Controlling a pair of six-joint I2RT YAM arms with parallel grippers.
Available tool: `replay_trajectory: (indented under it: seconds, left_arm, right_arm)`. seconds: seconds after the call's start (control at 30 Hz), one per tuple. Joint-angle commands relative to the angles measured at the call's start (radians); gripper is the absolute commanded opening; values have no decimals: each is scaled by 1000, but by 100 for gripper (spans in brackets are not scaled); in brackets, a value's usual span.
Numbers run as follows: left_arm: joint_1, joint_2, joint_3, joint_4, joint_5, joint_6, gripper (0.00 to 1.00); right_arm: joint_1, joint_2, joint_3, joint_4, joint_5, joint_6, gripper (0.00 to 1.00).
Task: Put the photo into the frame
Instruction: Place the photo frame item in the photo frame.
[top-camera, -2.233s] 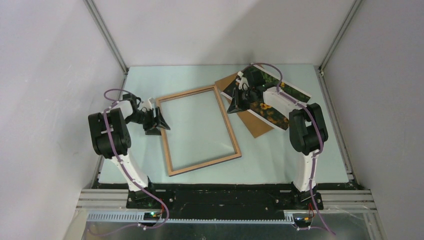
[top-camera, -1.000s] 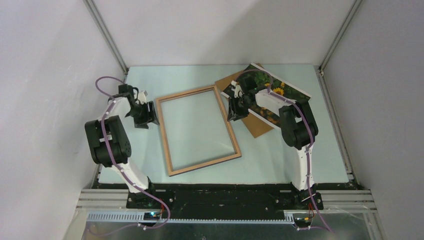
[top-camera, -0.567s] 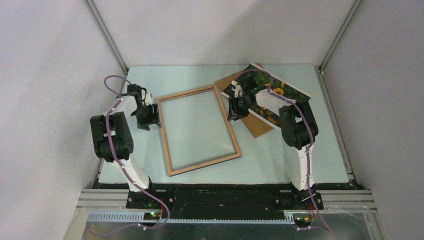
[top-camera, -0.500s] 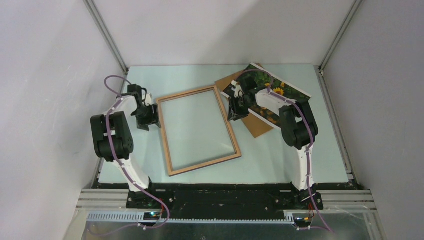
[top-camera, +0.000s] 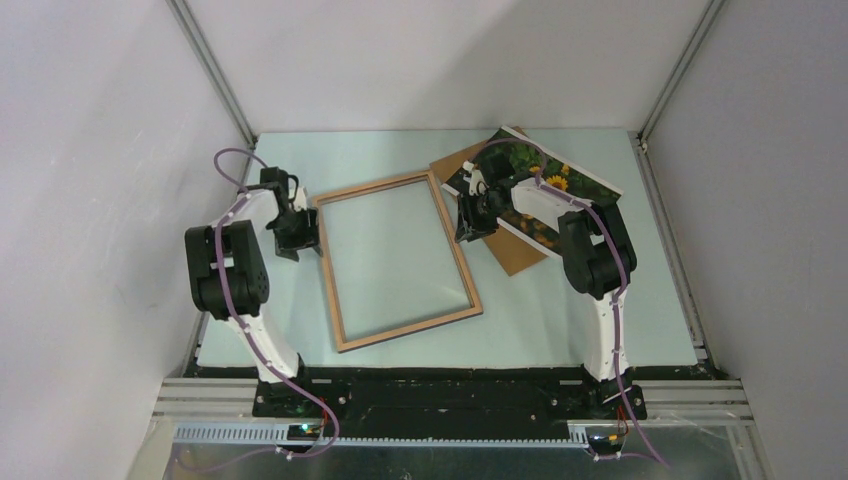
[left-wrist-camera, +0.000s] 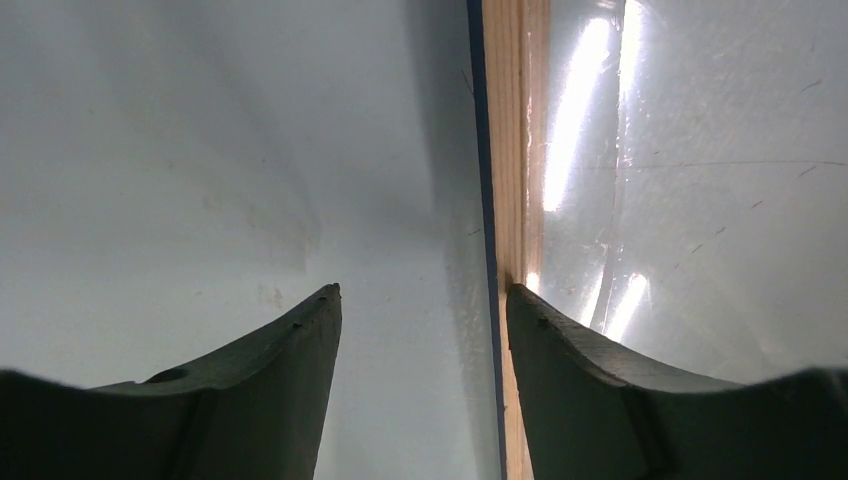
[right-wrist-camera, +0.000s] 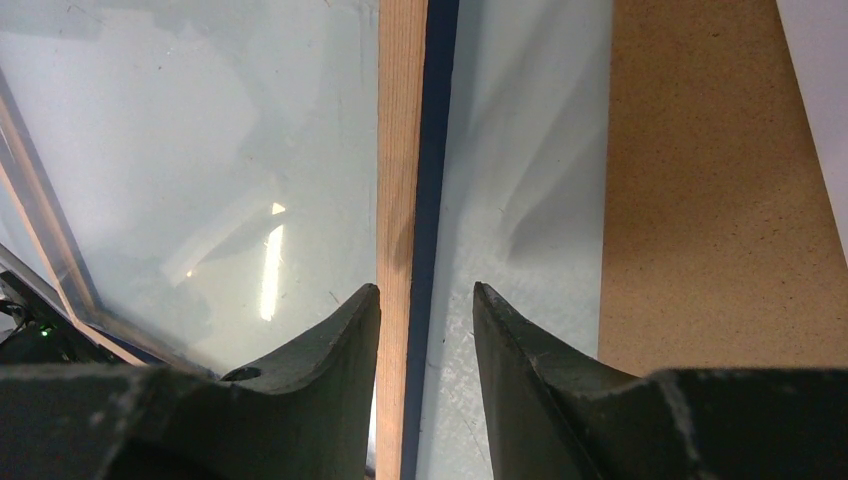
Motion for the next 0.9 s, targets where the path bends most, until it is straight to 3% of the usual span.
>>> replay_trajectory:
  seconds: [0.0,0.87]
  left_arm:
    - [-16,14,34,8,-25,-10,66]
    - [-60,43,54,8,5,-17,66]
  right_arm:
    - [-6,-13,1,15,-6,-4,44]
    - [-10,-10,-4,21,-10,1,43]
